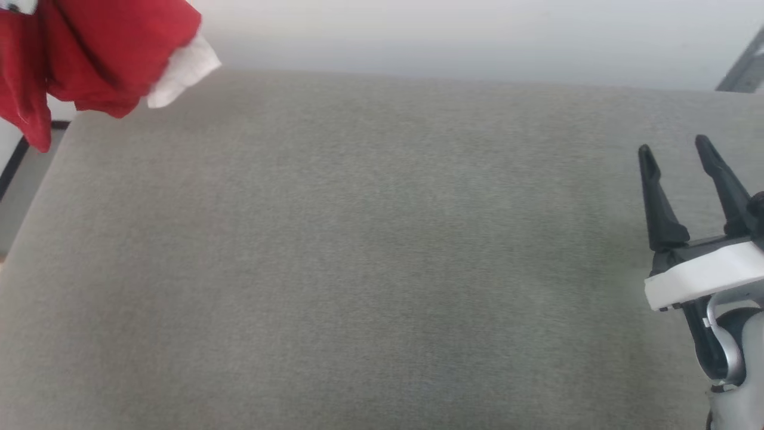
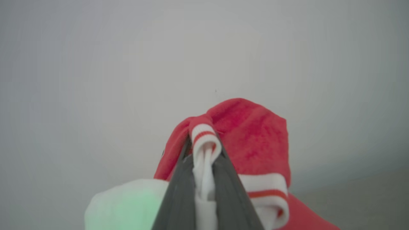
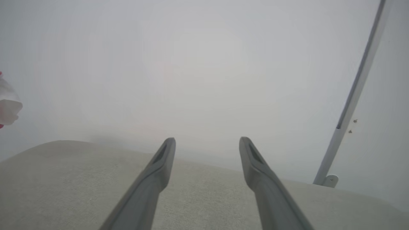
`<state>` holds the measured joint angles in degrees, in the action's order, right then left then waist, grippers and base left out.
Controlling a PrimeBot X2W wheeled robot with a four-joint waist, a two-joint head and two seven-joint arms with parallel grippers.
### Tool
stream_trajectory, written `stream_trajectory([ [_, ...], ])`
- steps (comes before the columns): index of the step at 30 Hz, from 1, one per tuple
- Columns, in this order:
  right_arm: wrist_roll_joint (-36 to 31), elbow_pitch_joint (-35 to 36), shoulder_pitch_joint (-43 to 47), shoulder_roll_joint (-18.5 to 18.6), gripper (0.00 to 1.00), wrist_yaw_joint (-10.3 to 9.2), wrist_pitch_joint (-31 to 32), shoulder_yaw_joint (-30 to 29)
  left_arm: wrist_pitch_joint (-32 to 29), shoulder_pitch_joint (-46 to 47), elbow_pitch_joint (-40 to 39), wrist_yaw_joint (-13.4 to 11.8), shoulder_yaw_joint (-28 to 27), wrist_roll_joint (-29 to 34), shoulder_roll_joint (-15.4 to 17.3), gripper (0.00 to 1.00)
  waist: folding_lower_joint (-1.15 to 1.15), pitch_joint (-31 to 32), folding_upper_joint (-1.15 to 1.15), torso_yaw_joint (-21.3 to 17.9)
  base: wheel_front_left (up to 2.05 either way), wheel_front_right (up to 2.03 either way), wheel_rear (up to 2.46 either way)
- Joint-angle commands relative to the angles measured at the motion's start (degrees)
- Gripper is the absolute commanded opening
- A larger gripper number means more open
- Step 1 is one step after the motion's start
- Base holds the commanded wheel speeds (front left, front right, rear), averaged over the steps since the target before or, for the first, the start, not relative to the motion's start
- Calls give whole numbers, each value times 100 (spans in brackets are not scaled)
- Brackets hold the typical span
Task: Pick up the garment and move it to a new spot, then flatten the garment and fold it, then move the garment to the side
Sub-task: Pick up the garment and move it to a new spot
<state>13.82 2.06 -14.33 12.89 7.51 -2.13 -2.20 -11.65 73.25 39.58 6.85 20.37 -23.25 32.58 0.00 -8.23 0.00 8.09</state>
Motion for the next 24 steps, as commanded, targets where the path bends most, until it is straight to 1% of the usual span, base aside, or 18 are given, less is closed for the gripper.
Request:
stream_trajectory([
  [1,-52,14,49,-18,100,-4,-45,-44,-128,-171,-271,-55,14,-35,38,0,0,76,0,-155,0,0,0],
  [5,-78,0,98,-60,100,-4,-77,-159,-646,-611,-1325,-240,-4,-177,132,0,0,124,0,-465,0,0,0],
  [9,-97,-23,127,-89,100,-4,-101,-312,-1168,-1029,-2385,-468,40,-303,158,0,0,136,0,-810,0,0,0],
  [12,-113,-54,152,-116,100,-4,-154,-402,-1541,-1269,-3023,-597,101,-325,220,0,0,120,0,-1080,0,0,0],
  [13,-121,-67,167,-127,100,-4,-167,-438,-1647,-1322,-3222,-645,127,-345,196,0,0,110,0,-1168,0,0,0],
  [18,-124,-192,191,-205,100,-4,-248,-481,-2056,-1481,-3914,-778,346,-316,84,0,0,54,0,-1600,0,0,0],
  [24,-121,-384,210,-290,100,-4,-361,-488,-2305,-1584,-4296,-856,652,-332,-189,0,0,3,0,-1962,0,0,0],
])
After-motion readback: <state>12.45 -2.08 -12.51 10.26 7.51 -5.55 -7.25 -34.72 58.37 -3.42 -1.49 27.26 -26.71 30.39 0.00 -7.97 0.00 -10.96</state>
